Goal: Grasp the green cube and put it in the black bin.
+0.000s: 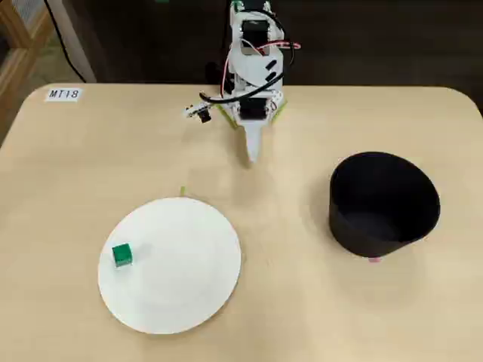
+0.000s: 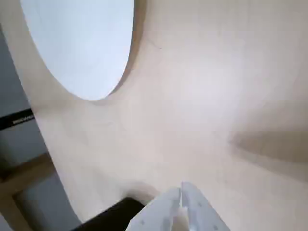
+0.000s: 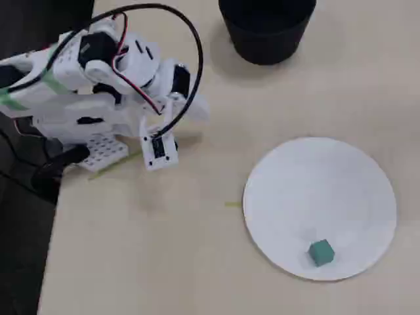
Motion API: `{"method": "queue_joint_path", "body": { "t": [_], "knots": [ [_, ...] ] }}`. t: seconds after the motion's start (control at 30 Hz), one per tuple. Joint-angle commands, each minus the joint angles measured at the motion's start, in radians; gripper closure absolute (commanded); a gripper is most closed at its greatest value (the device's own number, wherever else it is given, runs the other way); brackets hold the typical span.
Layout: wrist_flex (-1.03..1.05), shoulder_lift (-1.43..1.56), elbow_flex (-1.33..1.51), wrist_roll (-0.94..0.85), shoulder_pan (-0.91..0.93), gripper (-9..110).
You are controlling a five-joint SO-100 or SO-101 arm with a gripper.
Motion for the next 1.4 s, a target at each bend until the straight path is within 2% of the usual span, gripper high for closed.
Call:
{"method": "queue_joint_path", "body": {
  "t": [0.0,0.37,0.5,0.6,0.7,0.8,1.0,1.23,1.37],
  "knots": [
    [-0.018,0.005,-0.005,0.018,0.023,102],
    [-0.023,0.005,-0.003,0.017,0.008,102],
    [-0.031,0.005,-0.023,0.067,-0.074,102],
    [-0.040,0.002,-0.144,0.123,-0.140,102],
    [-0.080,-0.080,-0.327,0.164,-0.147,102],
    [-0.078,-0.357,-0.626,0.141,-0.149,102],
    [0.267,-1.025,-1.410,0.008,-0.075,102],
    [0.311,-1.425,-1.735,0.026,-0.055,102],
    [0.486,-1.792,-2.166,0.038,-0.049,102]
  ]
}}
